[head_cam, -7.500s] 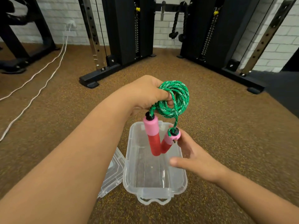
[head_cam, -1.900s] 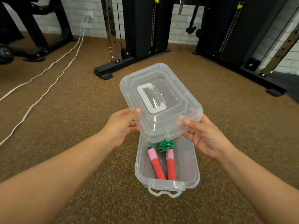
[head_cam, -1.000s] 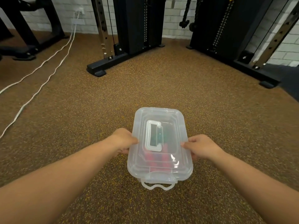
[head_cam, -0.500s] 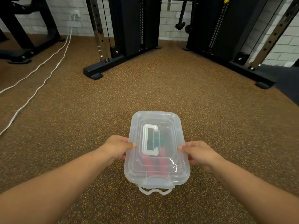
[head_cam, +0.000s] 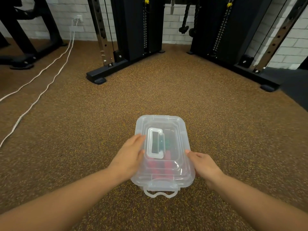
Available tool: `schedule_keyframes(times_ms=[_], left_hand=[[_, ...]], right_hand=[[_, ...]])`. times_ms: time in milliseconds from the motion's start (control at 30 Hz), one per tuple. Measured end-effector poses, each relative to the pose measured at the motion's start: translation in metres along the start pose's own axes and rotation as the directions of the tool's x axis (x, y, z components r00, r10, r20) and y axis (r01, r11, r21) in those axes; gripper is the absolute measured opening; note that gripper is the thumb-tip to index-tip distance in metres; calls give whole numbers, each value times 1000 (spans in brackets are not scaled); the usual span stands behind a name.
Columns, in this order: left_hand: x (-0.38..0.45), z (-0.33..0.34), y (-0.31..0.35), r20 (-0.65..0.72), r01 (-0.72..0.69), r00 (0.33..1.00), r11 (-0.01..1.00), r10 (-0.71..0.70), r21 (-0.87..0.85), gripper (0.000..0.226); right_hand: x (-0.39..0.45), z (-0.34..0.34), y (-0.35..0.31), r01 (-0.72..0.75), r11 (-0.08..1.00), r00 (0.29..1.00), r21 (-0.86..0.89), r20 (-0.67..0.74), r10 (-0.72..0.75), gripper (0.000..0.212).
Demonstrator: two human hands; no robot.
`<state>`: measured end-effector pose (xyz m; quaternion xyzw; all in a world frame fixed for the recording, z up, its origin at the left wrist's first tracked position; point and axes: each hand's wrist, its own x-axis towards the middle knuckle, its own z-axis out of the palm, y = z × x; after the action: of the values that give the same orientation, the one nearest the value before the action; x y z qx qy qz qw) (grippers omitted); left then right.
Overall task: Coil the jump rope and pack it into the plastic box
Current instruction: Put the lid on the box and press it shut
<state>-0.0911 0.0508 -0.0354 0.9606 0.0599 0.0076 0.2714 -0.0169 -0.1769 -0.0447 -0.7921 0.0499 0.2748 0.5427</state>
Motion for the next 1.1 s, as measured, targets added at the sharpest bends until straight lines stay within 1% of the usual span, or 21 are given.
schedule_keyframes(times_ms=[33, 100, 167, 200, 267, 333, 433, 533, 567, 633, 667, 700, 733, 767, 800, 833, 867, 900, 933, 1000, 1100], left_hand=[[-7, 2, 2, 55, -115, 992, 990, 111, 79, 53], [-19, 5, 7, 226, -267, 948, 944, 222, 192, 62], [-26, 9, 8, 372, -351, 897, 896, 238, 274, 84], [-26, 10, 8, 409, -383, 881, 866, 238, 321, 97], [-26, 12, 5, 442, -435, 862, 811, 249, 391, 119], [-25, 12, 6, 442, -456, 857, 789, 265, 411, 131], [-27, 13, 11, 432, -459, 862, 768, 264, 447, 138], [-29, 17, 14, 426, -451, 869, 756, 251, 474, 137], [-28, 17, 14, 416, -445, 874, 758, 251, 477, 134], [-27, 17, 11, 404, -445, 877, 761, 262, 472, 123], [-26, 17, 9, 404, -451, 873, 764, 272, 461, 118], [-25, 17, 8, 406, -456, 870, 768, 278, 450, 115], [-25, 16, 7, 410, -459, 867, 773, 282, 439, 114], [-24, 15, 6, 415, -463, 864, 776, 286, 429, 114], [-24, 15, 6, 418, -466, 861, 779, 290, 420, 114], [-24, 15, 6, 421, -467, 859, 781, 291, 414, 114], [-24, 15, 5, 421, -467, 859, 783, 291, 410, 114], [-24, 15, 5, 422, -466, 859, 786, 291, 406, 114], [-24, 15, 5, 423, -467, 857, 787, 293, 402, 113], [-24, 15, 4, 425, -465, 856, 797, 294, 385, 111], [-23, 13, 5, 436, -456, 852, 821, 291, 343, 109]], right_hand=[[-3, 2, 5, -11, 1000, 1000, -8, 12, 11, 36], [-11, 7, 19, -33, 999, 997, -1, 65, 33, 44], [-21, 14, 36, -104, 993, 988, 50, 121, 97, 56], [-24, 18, 43, -155, 984, 978, 84, 151, 141, 64], [-30, 24, 49, -237, 957, 957, 169, 212, 199, 67], [-32, 26, 45, -269, 935, 947, 232, 238, 214, 63], [-36, 26, 38, -304, 933, 940, 191, 222, 261, 63], [-43, 23, 36, -365, 899, 924, 243, 214, 318, 89], [-45, 21, 34, -354, 893, 929, 278, 211, 303, 92], [-51, 20, 29, -273, 922, 958, 275, 168, 234, 87], [-54, 18, 27, -195, 956, 976, 219, 136, 168, 87], [-57, 16, 25, -80, 991, 993, 111, 90, 70, 92], [-58, 12, 22, 64, 995, 997, -73, 52, -60, 101], [-60, 7, 18, 203, 930, 979, -306, 46, -199, 110], [-59, 1, 16, 312, 786, 946, -535, 100, -307, 117], [-56, -3, 14, 409, 590, 901, -696, 206, -381, 119], [-51, -5, 13, 483, 404, 857, -776, 325, -400, 118], [-45, -7, 12, 546, 258, 812, -797, 428, -396, 117], [-41, -7, 9, 589, 164, 776, -792, 497, -387, 114], [-31, -7, 11, 631, 87, 731, -771, 552, -401, 108], [-23, -8, 11, 640, -10, 679, -769, 571, -461, 98]])
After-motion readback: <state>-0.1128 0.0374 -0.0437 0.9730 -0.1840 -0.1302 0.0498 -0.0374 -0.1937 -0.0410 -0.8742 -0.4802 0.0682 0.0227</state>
